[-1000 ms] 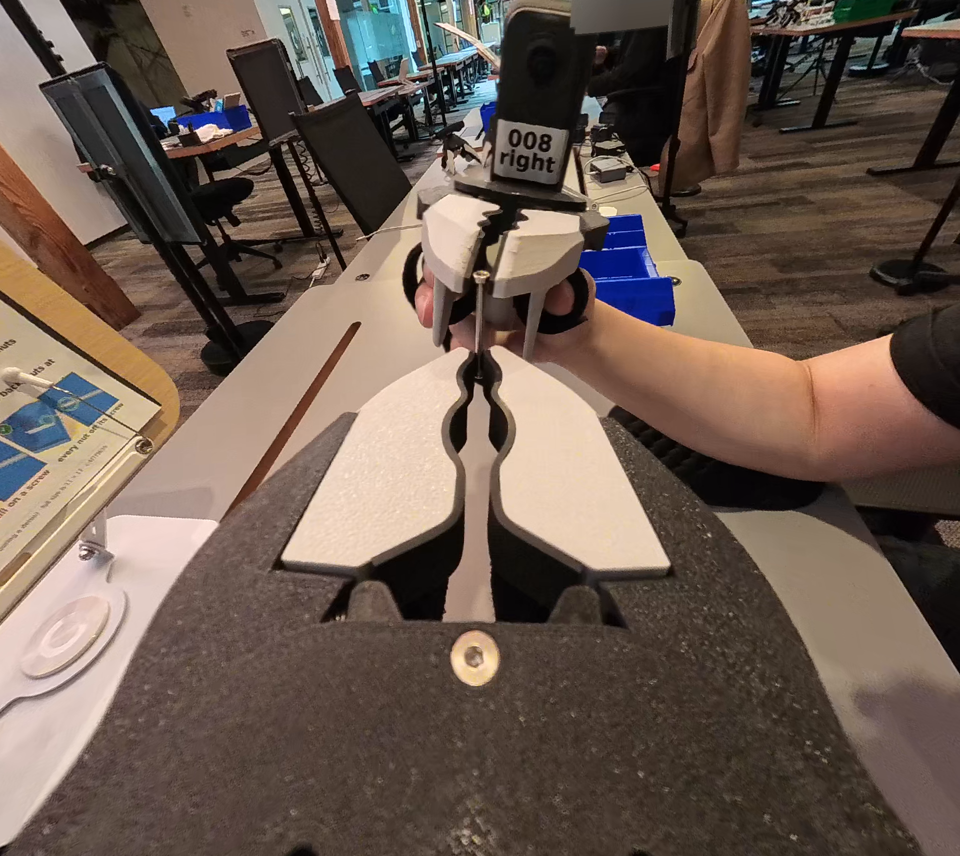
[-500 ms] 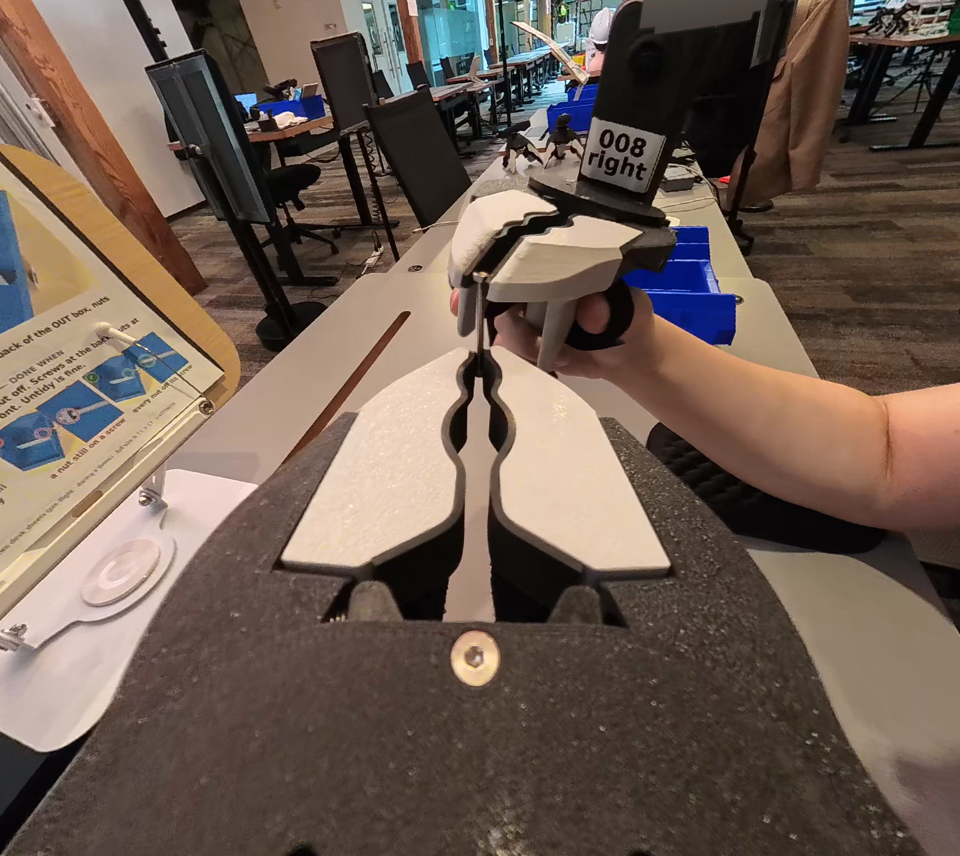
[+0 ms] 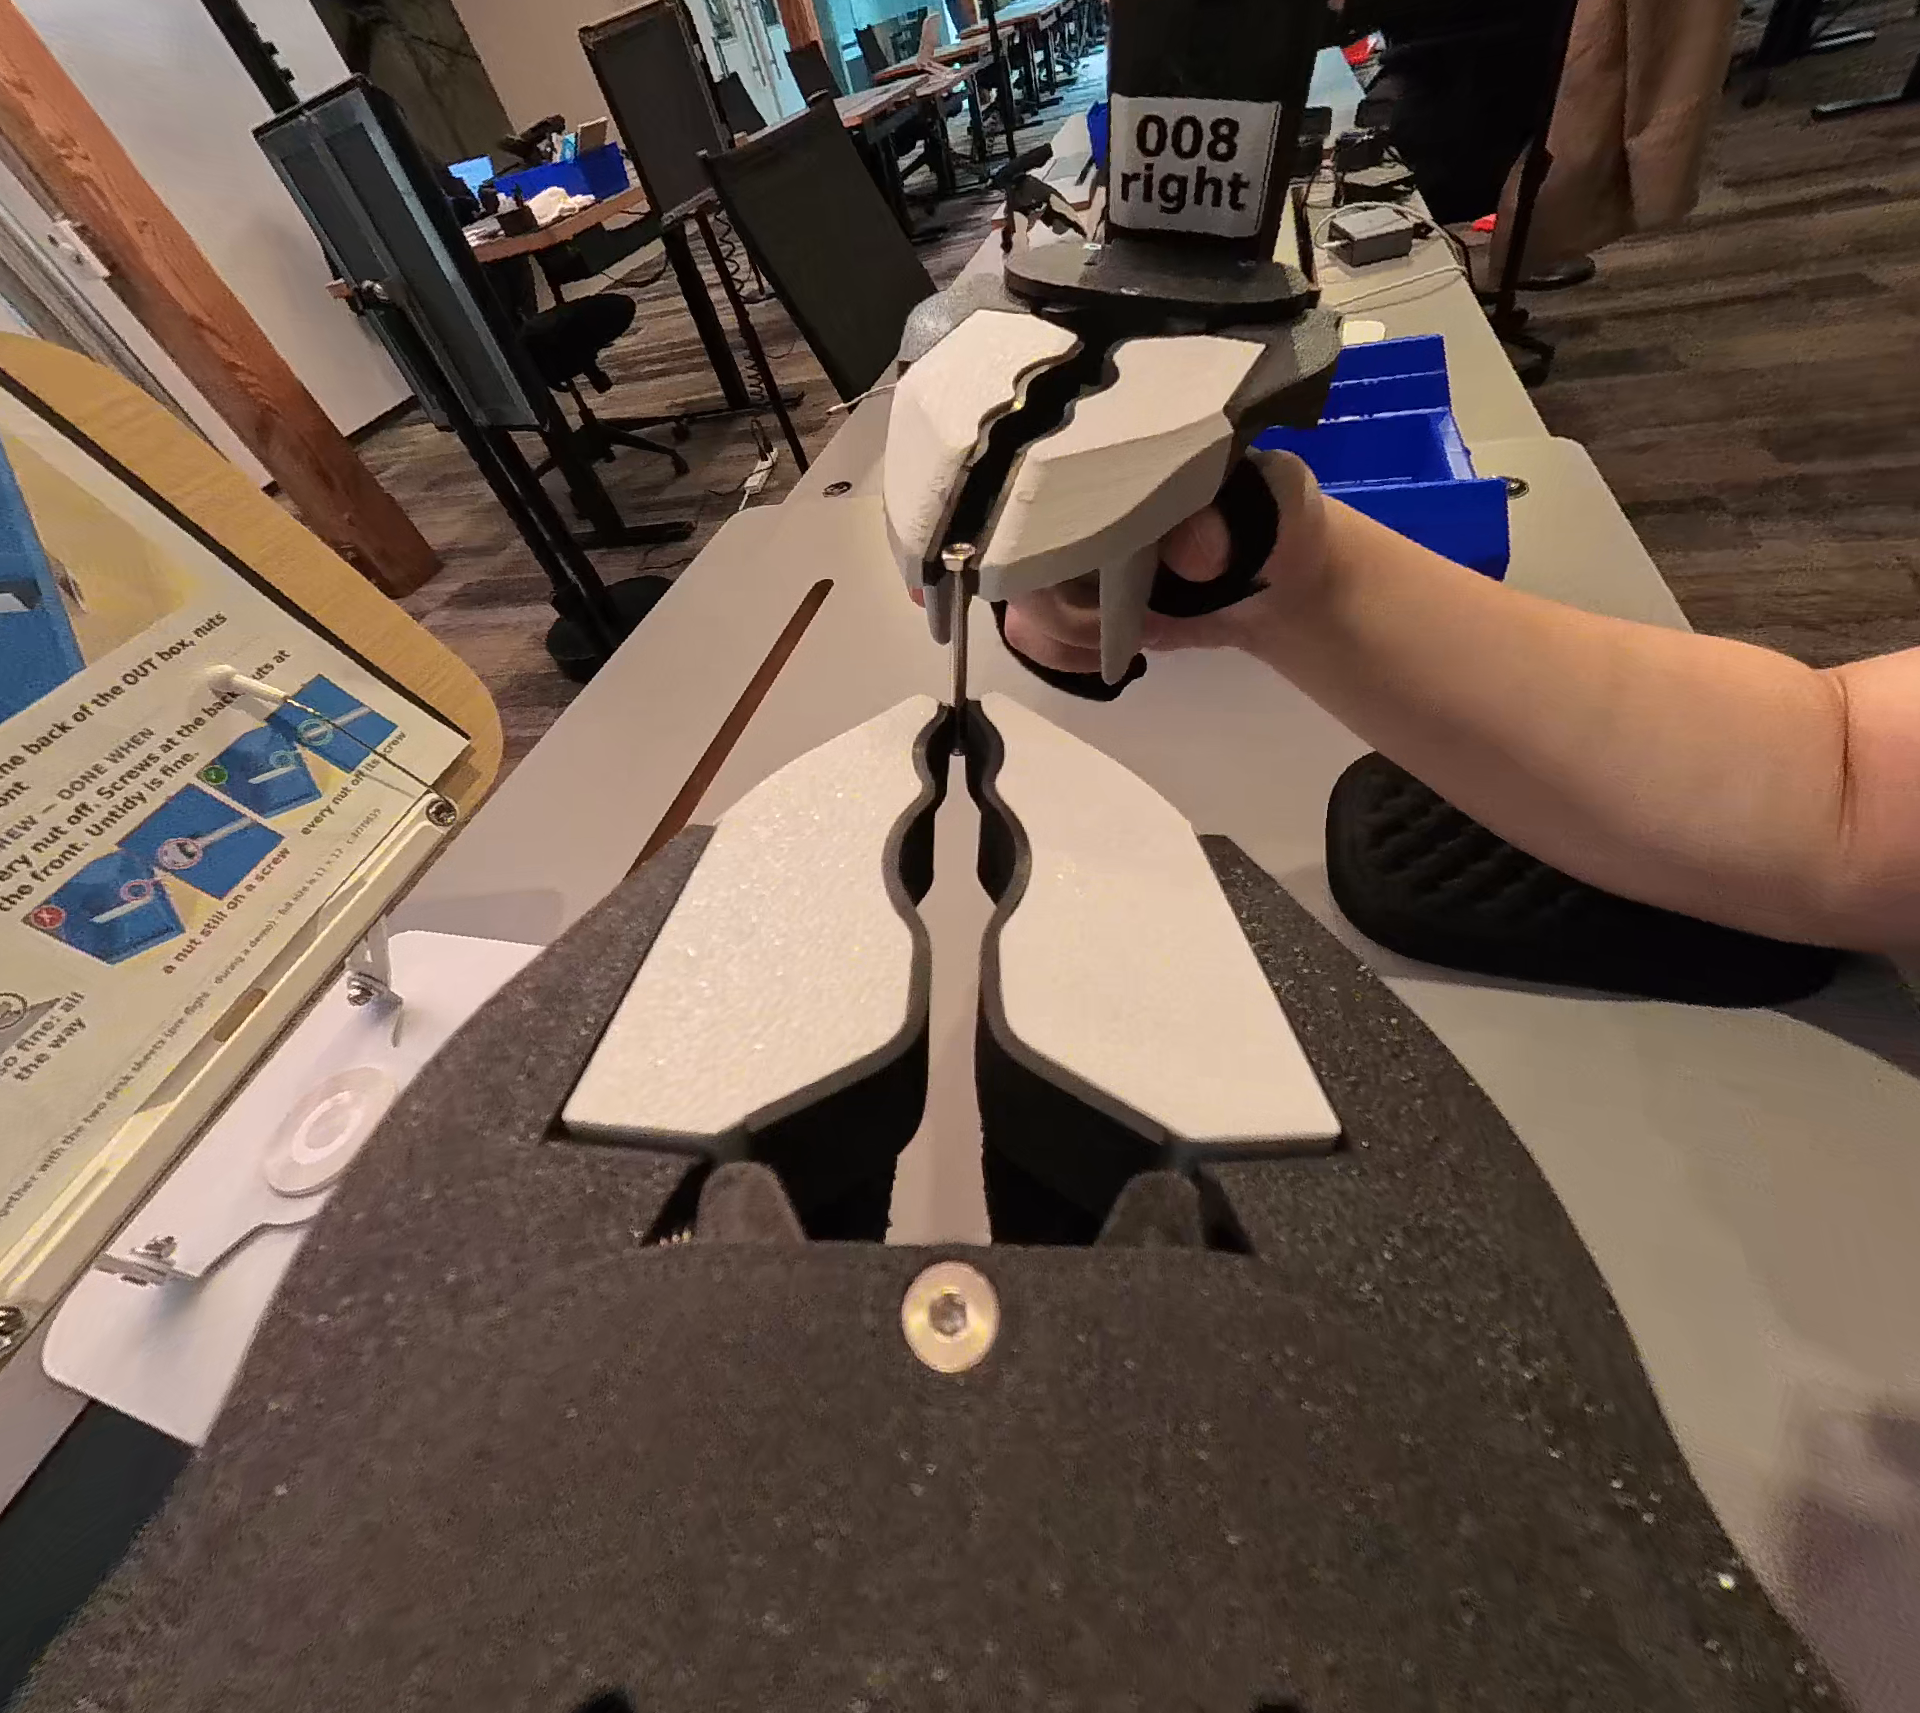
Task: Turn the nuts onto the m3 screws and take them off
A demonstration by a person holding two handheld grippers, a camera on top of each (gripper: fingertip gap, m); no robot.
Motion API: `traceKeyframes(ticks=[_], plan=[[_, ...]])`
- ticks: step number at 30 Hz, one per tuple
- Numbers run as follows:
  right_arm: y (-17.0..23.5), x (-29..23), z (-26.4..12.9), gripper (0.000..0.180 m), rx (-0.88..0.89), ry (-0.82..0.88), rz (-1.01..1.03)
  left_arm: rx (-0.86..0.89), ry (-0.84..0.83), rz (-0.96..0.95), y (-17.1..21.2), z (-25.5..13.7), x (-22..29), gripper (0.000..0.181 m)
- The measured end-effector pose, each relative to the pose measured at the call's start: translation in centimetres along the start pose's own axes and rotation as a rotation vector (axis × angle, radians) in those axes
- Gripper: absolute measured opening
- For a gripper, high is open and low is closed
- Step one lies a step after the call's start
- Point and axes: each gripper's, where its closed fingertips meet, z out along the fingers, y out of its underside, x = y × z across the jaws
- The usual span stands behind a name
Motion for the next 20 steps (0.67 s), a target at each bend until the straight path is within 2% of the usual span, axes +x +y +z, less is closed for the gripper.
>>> traceKeyframes(ticks=[20], plan=[[-0.89, -0.27, -0.41, 0.014, 0.061, -0.009, -0.024, 0.033, 0.026, -0.026, -0.50, -0.18, 0.21, 0.002]])
